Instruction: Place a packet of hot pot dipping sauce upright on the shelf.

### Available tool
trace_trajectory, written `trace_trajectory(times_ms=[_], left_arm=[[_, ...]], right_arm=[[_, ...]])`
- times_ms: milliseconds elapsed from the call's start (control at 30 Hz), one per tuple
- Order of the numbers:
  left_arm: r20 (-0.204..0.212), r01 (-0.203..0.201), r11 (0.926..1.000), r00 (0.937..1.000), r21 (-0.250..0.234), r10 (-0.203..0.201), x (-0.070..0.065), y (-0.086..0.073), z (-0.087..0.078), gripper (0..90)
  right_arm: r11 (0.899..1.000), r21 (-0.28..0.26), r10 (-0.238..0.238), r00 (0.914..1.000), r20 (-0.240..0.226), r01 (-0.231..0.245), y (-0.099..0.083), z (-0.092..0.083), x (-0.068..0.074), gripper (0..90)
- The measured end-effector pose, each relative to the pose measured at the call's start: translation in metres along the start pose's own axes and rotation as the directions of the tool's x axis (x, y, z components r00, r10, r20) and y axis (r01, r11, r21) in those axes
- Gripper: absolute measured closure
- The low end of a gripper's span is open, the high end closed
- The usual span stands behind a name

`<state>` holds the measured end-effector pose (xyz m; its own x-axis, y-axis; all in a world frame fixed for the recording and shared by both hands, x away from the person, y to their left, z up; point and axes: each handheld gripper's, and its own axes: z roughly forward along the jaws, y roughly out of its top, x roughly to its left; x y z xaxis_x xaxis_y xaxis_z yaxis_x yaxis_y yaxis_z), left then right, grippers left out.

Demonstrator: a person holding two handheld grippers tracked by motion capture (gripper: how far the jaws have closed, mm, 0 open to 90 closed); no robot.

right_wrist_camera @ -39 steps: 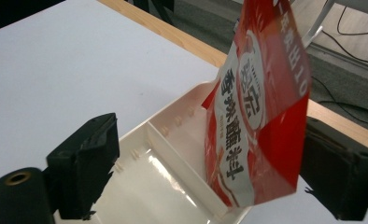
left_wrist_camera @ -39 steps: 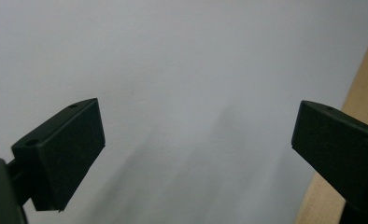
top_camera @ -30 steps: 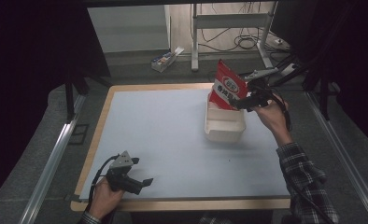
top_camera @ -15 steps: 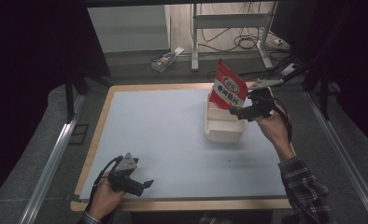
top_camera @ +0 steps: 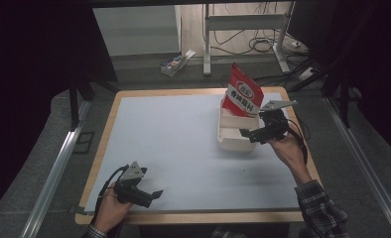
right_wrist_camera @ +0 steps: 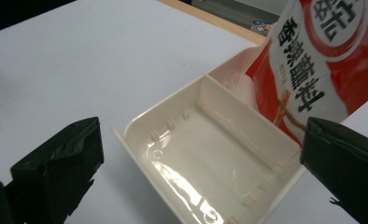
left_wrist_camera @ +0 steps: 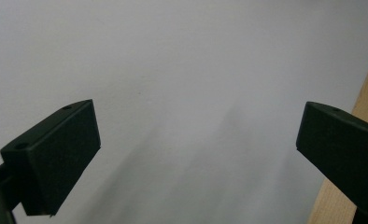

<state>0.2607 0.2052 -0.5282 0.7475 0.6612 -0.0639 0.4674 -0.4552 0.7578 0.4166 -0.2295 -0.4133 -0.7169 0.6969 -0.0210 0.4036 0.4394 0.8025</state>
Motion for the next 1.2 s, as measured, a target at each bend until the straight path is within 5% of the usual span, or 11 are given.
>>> trace_trajectory(times_ms=[133,1200], left_arm=[[0.006,-0.014,0.9999,0.9999,0.006,0.014,-0.002,0.001,0.001,0.0],[0.013,-0.065,0.9979,0.9978,-0.004,0.065,-0.008,0.002,0.0,1.0]], right_arm=[[1.0,0.023,-0.003,0.9993,-0.036,0.004,-0.012,0.0,0.005,0.0],[0.999,-0.008,-0.047,0.9958,-0.079,0.047,-0.068,-0.022,0.06,0.0]])
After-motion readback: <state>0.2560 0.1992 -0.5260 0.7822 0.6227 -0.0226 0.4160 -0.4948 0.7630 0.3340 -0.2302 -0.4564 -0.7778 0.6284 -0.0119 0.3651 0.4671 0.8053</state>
